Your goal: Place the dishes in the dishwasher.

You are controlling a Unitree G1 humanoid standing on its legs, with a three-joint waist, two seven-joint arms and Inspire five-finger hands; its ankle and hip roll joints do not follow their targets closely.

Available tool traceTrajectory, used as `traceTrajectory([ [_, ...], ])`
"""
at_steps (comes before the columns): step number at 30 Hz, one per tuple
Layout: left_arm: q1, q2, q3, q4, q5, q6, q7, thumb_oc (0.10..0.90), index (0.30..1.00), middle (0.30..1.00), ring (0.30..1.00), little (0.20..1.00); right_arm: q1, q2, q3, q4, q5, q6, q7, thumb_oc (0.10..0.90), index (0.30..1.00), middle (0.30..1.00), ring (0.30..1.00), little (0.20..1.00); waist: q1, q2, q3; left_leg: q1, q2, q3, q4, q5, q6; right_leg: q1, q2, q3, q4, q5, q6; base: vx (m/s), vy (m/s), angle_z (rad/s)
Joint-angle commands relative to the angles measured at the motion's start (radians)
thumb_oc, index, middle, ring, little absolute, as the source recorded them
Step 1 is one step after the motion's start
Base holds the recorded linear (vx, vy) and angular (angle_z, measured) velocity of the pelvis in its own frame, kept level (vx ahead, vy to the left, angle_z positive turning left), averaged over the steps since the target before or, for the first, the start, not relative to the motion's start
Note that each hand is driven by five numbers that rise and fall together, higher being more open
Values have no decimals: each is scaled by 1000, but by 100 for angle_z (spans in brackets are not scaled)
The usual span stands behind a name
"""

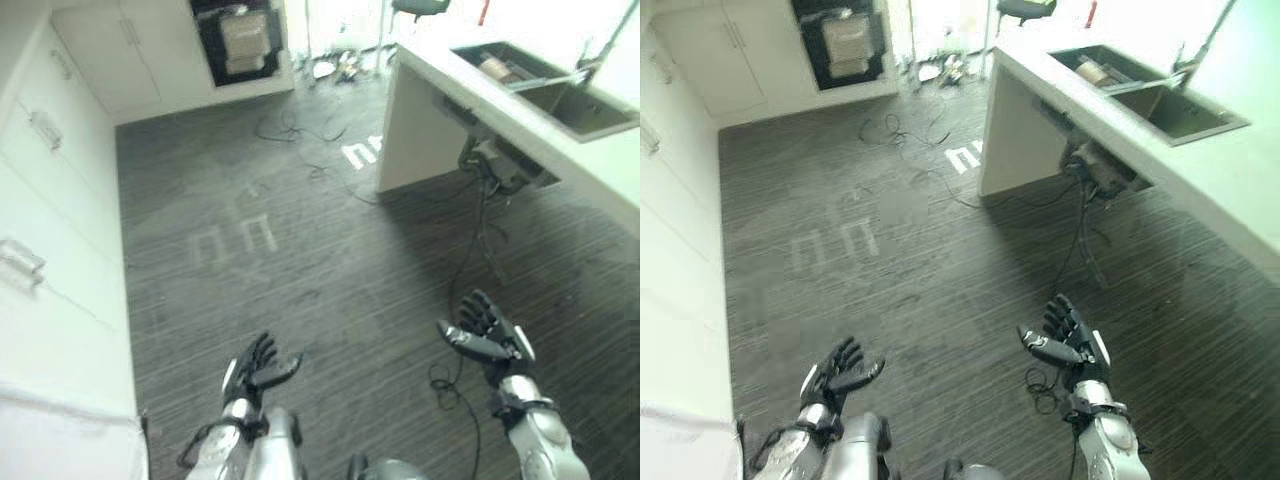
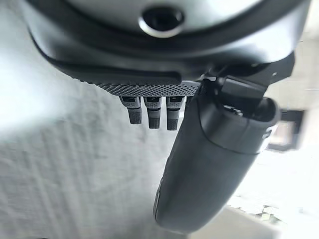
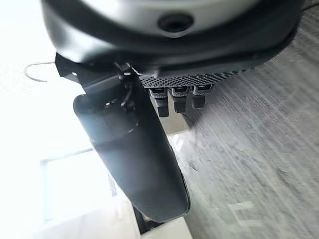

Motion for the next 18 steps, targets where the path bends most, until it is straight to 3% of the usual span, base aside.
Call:
traceTrajectory([
  [1, -13, 73, 14, -148, 32, -98, 14, 800, 900, 900, 900, 900, -67, -21, -34, -124, 29, -73, 46, 800, 900, 900, 900, 900, 50, 28, -41, 240, -27, -107, -178, 40, -68, -160, -20, 62, 120, 67, 145, 420, 188, -106],
  [2, 11, 67, 5, -142, 42, -137, 11, 800, 900, 900, 900, 900, -65, -26, -32, -134, 28, -80, 57, 800, 900, 900, 900, 900, 73, 34, -40, 180, -32, -175, -178, 52, -81, -117, 13, 94, 120, 25, 133, 410, 203, -118],
  [5, 2, 64, 14, -135, 48, -157, -16, 800, 900, 900, 900, 900, -74, -42, -36, -152, 30, -80, 51, 800, 900, 900, 900, 900, 76, 32, -40, 198, -23, -109, -178, 19, -67, -85, -10, 68, 120, 1, 137, 365, 224, -79],
  [9, -66, 110, 9, -146, 71, -135, -8, 800, 900, 900, 900, 900, -80, -24, -30, -195, 29, -77, 22, 800, 900, 900, 900, 900, 66, 27, -62, 262, -64, -76, -178, -44, -18, -5, -32, 50, 120, -18, 164, 357, 217, -36],
  [12, -106, 133, 9, -154, 88, -111, 34, 800, 900, 900, 900, 900, -92, 11, -22, -211, 5, -66, -10, 800, 900, 900, 900, 900, 61, 14, -80, 291, -116, -75, -178, -79, 24, 30, -42, 25, 120, 96, 204, 372, 181, 0],
  [13, -118, 138, 6, -151, 107, -113, 50, 800, 900, 900, 900, 900, -100, 30, -15, -210, -5, -66, -27, 800, 900, 900, 900, 900, 60, 17, -86, 302, -135, -97, -178, -92, 37, 53, -26, 10, 120, 168, 224, 298, 141, 20],
  [14, -120, 138, 6, -150, 111, -114, 51, 800, 900, 900, 900, 900, -101, 32, -14, -210, -6, -66, -30, 800, 900, 900, 900, 900, 60, 18, -85, 304, -137, -101, -178, -93, 39, 58, -23, 8, 120, 177, 227, 350, 167, 30],
  [15, -130, 137, 1, -149, 141, -118, 65, 800, 900, 900, 900, 900, -112, 53, -4, -207, -4, -64, -55, 800, 900, 900, 900, 900, 65, 12, -87, 317, -166, -119, -178, -105, 56, 42, -5, 8, 219, 258, 260, 330, 220, 40],
  [16, -138, 138, -7, -159, 176, -128, 65, 800, 900, 900, 900, 900, -118, 71, 6, -218, -7, -58, -67, 800, 900, 900, 900, 900, 74, 25, -84, 333, -170, -124, -178, -120, 72, -18, 5, -18, 435, 328, 279, 390, 283, 25],
  [18, -138, 146, -13, -189, 211, -136, 85, 800, 900, 900, 900, 900, -125, 80, 31, -224, -24, -62, -66, 800, 900, 900, 900, 900, 72, 54, -67, 367, -151, -120, -178, -138, 78, -159, -34, -75, 574, 324, 261, 257, 217, -11],
])
